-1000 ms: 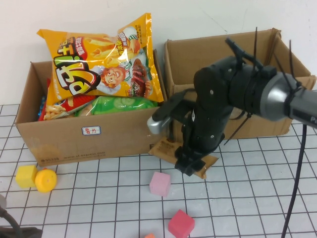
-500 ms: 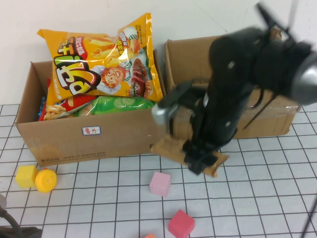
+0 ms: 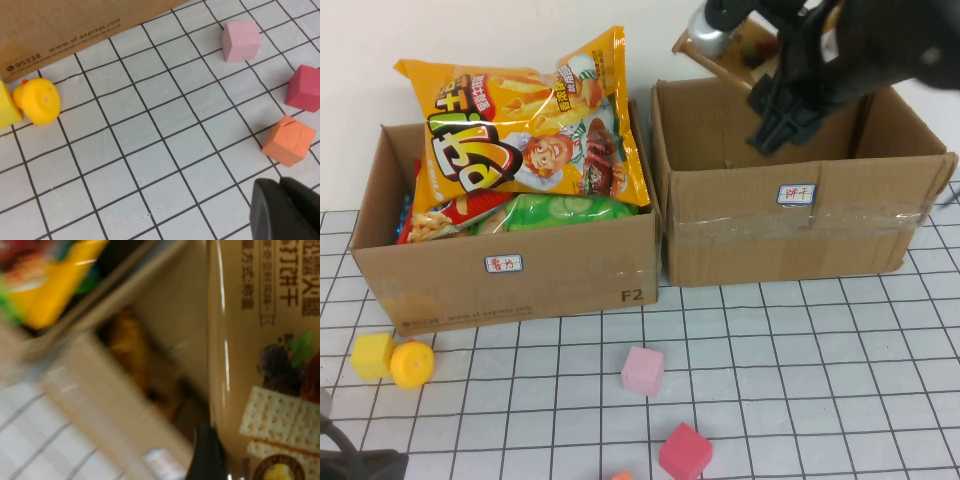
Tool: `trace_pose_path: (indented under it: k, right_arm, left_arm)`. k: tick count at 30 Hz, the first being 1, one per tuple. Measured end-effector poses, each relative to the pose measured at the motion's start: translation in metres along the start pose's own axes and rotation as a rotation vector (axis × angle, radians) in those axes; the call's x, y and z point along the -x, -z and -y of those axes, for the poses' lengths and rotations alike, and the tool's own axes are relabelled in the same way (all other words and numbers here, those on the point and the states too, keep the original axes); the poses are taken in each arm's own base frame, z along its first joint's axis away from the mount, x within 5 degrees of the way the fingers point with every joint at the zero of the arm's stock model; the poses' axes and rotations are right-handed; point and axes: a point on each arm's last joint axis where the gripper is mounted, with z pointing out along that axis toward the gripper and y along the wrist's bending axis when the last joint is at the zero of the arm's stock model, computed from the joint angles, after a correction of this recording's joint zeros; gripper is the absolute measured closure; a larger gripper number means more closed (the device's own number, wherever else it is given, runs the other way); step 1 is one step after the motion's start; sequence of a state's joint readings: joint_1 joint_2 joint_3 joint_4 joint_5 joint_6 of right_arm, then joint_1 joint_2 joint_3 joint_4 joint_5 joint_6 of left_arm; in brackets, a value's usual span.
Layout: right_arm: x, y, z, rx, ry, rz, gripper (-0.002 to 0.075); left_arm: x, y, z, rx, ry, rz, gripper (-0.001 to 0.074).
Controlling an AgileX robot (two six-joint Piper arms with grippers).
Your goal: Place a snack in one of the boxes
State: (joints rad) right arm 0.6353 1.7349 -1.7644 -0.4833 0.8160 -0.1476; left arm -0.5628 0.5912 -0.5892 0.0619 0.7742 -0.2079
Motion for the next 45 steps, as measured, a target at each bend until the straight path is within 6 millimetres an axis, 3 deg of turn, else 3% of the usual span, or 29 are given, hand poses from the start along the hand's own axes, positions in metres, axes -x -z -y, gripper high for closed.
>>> trace_pose_path:
  k: [4, 8, 10, 14, 17, 20, 22, 28, 30, 34, 37, 45]
  right_arm:
    - [0.001, -0.045, -0.005, -0.138, 0.028, -0.004, 0.0255]
    - [-0.007, -0.093, -0.014, -0.182, -0.094, 0.005, 0.0231]
    - [-0.013, -0.105, -0.015, -0.182, -0.162, -0.016, 0.0188]
    - [-0.021, -0.106, -0.007, -0.178, -0.258, -0.054, 0.0164]
    - [-0.026, -0.095, -0.002, -0.160, -0.237, -0.117, 0.0184]
    - [-0.028, -0.075, 0.001, -0.097, -0.194, -0.178, 0.0253]
    - [-0.030, -0.057, 0.003, -0.048, -0.150, -0.211, 0.0326]
    - [-0.032, 0.008, 0.013, 0.108, -0.059, -0.232, 0.0645]
    - [-0.032, 0.031, 0.015, 0.163, -0.044, -0.203, 0.0692]
    - [-0.037, 0.073, 0.017, 0.222, -0.042, -0.107, 0.0719]
    - [-0.054, 0.094, 0.013, 0.217, -0.040, -0.059, 0.0725]
    - [-0.135, 0.129, -0.028, 0.246, -0.083, 0.057, 0.0727]
  left_arm:
    - [0.000, 0.000, 0.000, -0.002, 0.001, 0.003, 0.0736]
    - [0.000, 0.000, 0.000, -0.005, 0.002, 0.003, 0.0736]
    - [0.000, 0.000, 0.001, -0.007, 0.003, 0.001, 0.0736]
    - [-0.002, -0.002, 0.001, -0.007, 0.005, -0.005, 0.0736]
    - [-0.002, -0.002, 0.001, -0.007, 0.004, -0.007, 0.0736]
    - [0.000, -0.002, 0.000, 0.002, -0.009, 0.017, 0.0736]
    - [0.003, -0.002, -0.002, 0.021, -0.035, 0.049, 0.0736]
    - [0.013, -0.001, -0.006, 0.067, -0.098, 0.160, 0.0736]
    - [0.017, 0.000, -0.007, 0.082, -0.102, 0.200, 0.0736]
    - [0.024, 0.002, -0.012, 0.142, -0.095, 0.276, 0.0736]
    - [0.028, 0.005, -0.017, 0.205, -0.084, 0.319, 0.0736]
    - [0.033, 0.008, -0.024, 0.290, -0.065, 0.387, 0.0736]
